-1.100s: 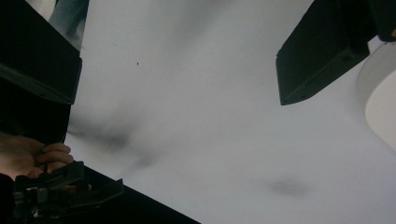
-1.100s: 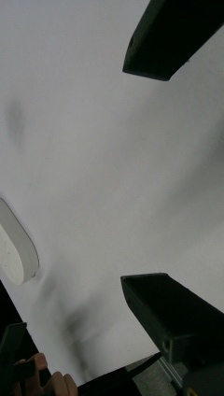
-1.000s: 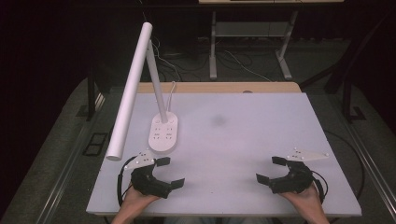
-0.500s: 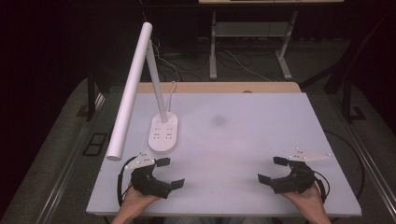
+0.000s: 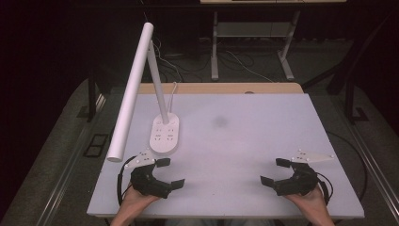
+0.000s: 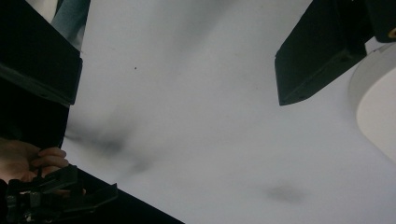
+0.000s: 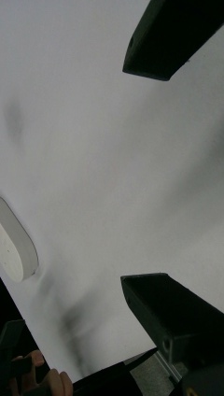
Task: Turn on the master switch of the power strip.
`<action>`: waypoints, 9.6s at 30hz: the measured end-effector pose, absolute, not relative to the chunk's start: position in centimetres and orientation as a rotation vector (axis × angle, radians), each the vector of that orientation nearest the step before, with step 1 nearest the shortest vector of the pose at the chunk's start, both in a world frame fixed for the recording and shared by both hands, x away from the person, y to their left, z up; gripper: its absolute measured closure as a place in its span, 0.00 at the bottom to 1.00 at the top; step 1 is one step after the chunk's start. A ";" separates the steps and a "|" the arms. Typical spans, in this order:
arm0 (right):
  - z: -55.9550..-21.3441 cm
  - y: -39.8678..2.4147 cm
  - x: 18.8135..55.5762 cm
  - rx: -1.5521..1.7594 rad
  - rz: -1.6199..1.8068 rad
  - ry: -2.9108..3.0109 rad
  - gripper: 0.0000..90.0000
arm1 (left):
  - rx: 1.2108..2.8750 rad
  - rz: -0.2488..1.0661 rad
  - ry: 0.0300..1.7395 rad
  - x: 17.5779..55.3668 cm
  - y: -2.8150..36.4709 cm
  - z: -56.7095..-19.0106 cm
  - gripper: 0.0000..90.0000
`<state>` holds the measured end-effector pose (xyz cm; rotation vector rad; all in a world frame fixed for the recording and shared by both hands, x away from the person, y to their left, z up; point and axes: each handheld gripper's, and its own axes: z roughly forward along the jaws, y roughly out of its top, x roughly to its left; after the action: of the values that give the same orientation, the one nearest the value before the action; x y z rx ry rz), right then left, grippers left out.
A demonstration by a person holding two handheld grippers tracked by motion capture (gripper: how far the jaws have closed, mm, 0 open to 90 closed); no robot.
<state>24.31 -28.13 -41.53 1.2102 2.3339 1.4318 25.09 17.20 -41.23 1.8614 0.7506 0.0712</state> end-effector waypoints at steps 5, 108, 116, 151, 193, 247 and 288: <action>-41.5 -28.2 24.3 1.216 1.431 2.328 0.00 | 1.860 0.064 0.756 25.2 17.4 -40.9 0.01; -41.6 -28.3 24.2 1.205 1.431 2.348 0.00 | 1.983 0.176 0.974 37.2 23.0 -33.8 0.02; -41.7 -28.3 24.2 1.205 1.432 2.350 0.00 | 1.985 0.189 0.994 38.4 23.5 -33.9 0.03; -41.8 -28.4 24.3 1.207 1.422 2.362 0.00 | 1.866 0.219 1.190 42.2 25.8 -36.2 0.08; -41.9 -28.5 24.4 1.198 1.400 2.379 0.00 | 1.904 0.200 1.202 44.6 25.0 -39.5 0.42; -42.0 -28.5 24.5 1.205 1.374 2.372 0.00 | 1.937 0.207 1.281 45.4 23.0 -42.0 1.00; -42.1 -28.4 24.6 1.210 1.374 2.378 0.00 | 1.850 0.230 1.348 45.3 22.9 -42.6 1.00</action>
<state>24.56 -28.44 -42.11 1.2097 2.3785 1.3742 45.29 22.88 -42.62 1.8498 1.3478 0.2298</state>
